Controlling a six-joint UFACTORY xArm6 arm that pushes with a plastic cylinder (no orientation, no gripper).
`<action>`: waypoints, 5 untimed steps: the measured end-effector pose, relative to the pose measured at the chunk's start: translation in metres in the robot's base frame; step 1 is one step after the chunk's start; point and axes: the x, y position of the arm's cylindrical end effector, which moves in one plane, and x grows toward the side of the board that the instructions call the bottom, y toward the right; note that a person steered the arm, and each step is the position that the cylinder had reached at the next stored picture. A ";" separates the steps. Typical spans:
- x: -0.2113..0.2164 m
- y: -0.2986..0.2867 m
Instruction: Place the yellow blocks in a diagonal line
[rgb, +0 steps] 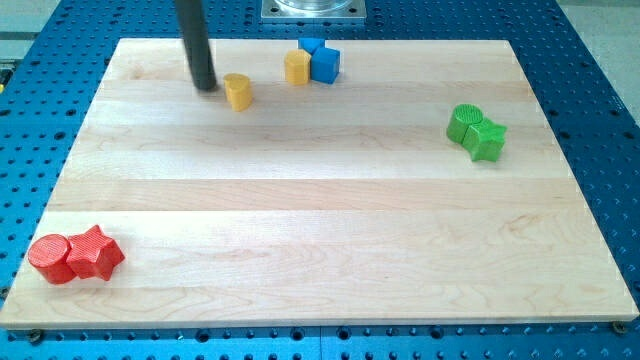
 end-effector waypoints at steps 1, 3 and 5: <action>0.023 0.074; 0.007 0.045; -0.023 0.132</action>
